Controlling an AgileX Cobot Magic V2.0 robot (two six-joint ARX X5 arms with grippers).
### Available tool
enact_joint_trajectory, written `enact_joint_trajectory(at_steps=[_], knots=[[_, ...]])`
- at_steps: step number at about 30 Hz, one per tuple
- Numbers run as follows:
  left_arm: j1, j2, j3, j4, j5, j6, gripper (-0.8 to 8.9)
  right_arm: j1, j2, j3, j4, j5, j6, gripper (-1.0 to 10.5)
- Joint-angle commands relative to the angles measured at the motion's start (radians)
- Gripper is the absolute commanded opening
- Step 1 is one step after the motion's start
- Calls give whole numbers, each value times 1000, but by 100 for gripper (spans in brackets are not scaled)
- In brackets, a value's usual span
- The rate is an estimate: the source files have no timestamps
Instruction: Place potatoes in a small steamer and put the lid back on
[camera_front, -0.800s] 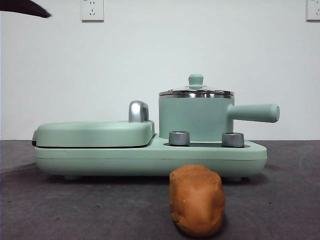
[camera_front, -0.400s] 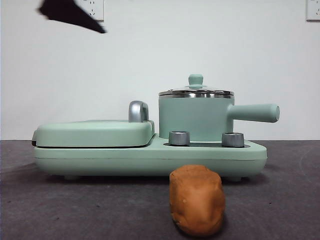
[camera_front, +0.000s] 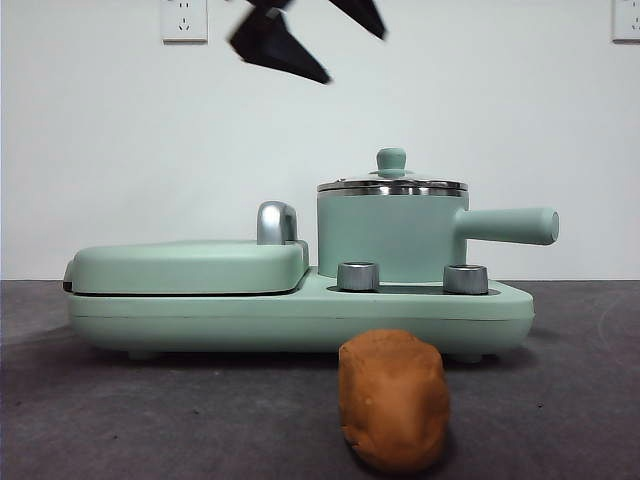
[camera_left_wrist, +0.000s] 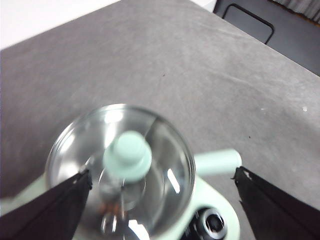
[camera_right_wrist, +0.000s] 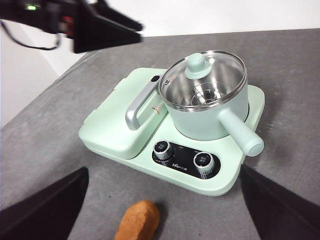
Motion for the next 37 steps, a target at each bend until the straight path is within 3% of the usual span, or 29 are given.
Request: enact_joint_trajectory(at_steps=[1, 11, 24, 37], knots=[[-23, 57, 35, 70, -4, 55, 465, 1, 5, 18, 8, -3, 11, 481], [-42, 190, 35, 241, -70, 79, 464, 1, 5, 18, 8, -3, 11, 481], [-44, 275, 35, 283, -79, 91, 462, 1, 5, 18, 7, -4, 11, 481], [-44, 278, 35, 290, -79, 92, 192, 1, 5, 18, 6, -3, 11, 481]])
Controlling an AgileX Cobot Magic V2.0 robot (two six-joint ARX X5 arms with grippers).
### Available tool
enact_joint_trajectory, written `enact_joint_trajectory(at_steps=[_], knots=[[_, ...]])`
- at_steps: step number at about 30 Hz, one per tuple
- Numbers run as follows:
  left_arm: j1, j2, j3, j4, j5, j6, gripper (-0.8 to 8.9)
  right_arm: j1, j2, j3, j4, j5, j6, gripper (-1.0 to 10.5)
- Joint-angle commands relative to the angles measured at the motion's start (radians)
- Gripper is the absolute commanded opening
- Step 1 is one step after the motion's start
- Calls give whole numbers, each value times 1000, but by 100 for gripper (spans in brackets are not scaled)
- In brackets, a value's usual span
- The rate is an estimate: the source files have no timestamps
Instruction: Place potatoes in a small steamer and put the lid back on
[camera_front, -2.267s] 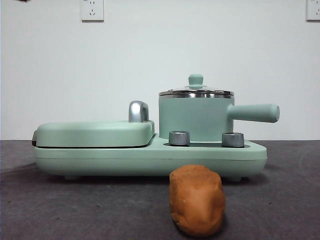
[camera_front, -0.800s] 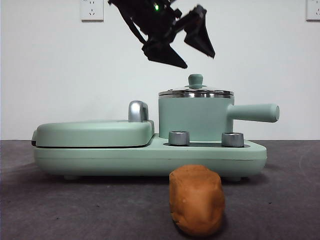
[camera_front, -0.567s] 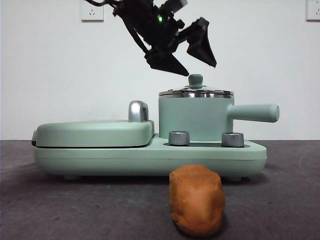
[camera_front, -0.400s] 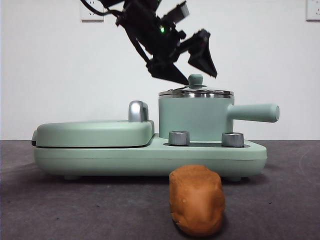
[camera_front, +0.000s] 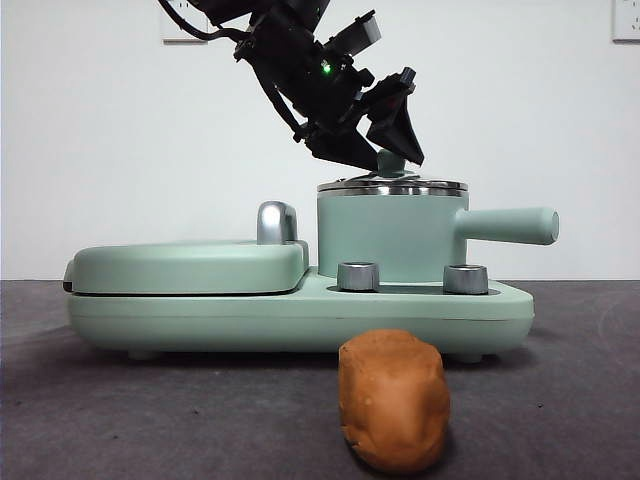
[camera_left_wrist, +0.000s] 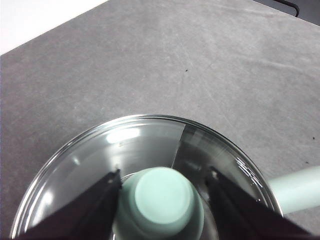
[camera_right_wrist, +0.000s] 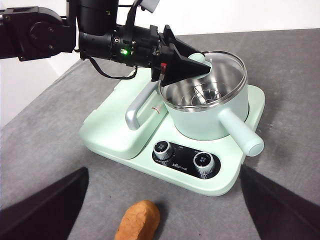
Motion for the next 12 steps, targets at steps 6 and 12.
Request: enact_joint_trajectory(at_steps=[6, 12], knots=[[-8, 18, 30, 3, -26, 32, 98, 1, 5, 18, 5, -3, 12, 481], [-8, 18, 31, 9, -32, 32, 27, 1, 5, 18, -8, -4, 12, 481]])
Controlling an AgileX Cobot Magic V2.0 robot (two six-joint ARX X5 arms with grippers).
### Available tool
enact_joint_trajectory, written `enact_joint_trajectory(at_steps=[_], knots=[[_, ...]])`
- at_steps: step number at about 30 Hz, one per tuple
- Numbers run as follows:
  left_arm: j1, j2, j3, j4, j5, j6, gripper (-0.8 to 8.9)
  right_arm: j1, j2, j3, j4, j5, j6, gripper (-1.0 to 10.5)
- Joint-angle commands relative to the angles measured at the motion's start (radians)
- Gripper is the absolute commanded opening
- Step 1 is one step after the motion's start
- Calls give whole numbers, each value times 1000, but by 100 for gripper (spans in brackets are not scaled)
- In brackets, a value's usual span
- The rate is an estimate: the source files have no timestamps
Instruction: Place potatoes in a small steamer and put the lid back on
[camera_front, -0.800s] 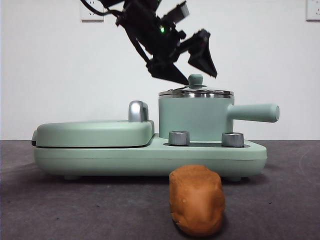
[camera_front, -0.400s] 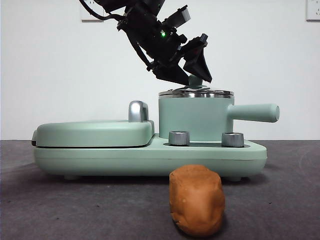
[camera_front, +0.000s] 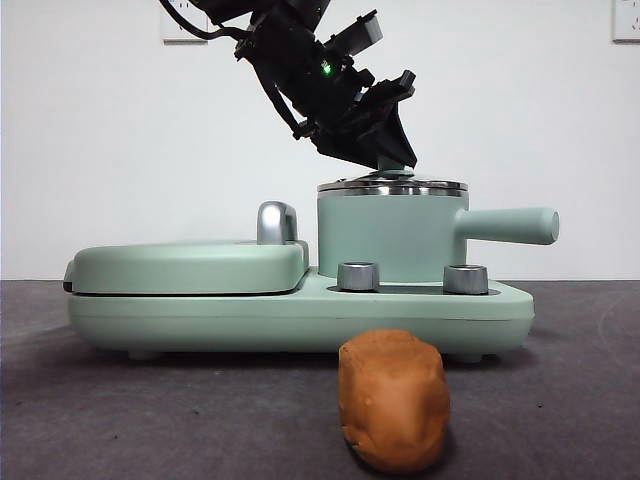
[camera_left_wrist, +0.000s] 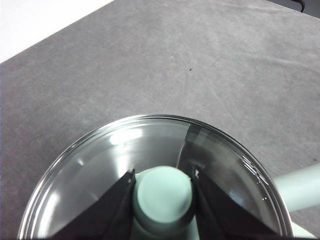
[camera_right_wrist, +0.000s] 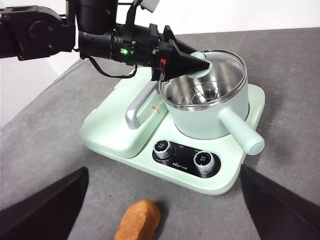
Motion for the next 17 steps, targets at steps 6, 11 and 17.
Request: enact_joint_trajectory(at_steps=[6, 11, 17], knots=[[-7, -1, 58, -12, -9, -6, 27, 1, 5, 18, -9, -3, 37, 481], [-6, -9, 145, -113, -9, -6, 22, 1, 5, 18, -9, -3, 67, 481], [-6, -9, 297, -327, -9, -2, 17, 2, 10, 25, -26, -3, 90, 481]])
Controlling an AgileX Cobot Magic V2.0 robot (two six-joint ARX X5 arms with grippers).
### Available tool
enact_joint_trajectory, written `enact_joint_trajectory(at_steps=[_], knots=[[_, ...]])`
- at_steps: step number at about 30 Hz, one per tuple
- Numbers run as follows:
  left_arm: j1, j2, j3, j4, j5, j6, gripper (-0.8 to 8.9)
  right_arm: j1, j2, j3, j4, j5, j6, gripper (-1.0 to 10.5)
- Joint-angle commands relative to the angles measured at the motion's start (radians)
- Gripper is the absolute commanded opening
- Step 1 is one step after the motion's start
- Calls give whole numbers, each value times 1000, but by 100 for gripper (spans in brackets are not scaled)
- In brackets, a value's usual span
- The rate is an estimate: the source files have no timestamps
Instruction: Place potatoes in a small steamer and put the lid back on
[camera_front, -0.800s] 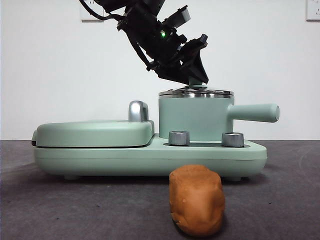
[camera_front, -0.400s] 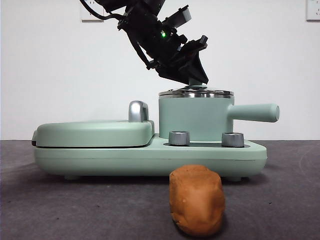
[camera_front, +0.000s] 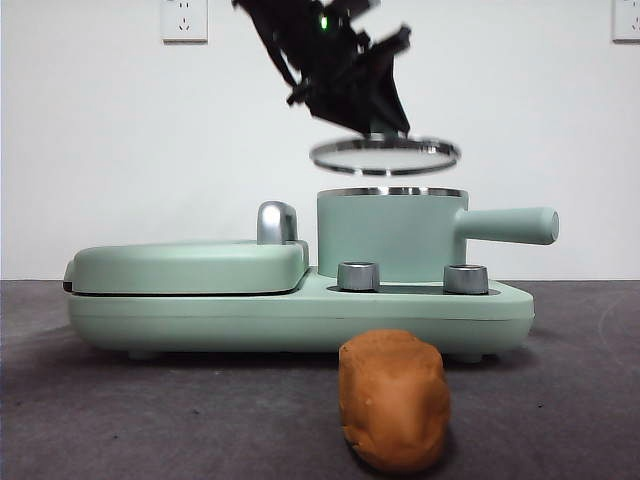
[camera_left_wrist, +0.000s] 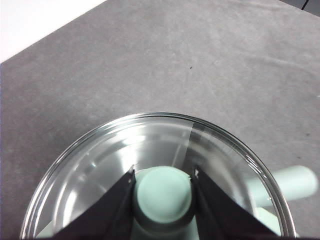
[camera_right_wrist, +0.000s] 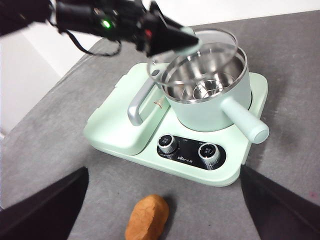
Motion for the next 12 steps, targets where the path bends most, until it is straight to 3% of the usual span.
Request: enact_joint_trajectory(at_steps=[1, 12], knots=[[-6, -9, 95, -59, 4, 8, 17, 2, 16, 31, -13, -3, 27, 481], [42, -95, 119, -171, 4, 56, 17, 85, 176, 112, -126, 20, 50, 480]])
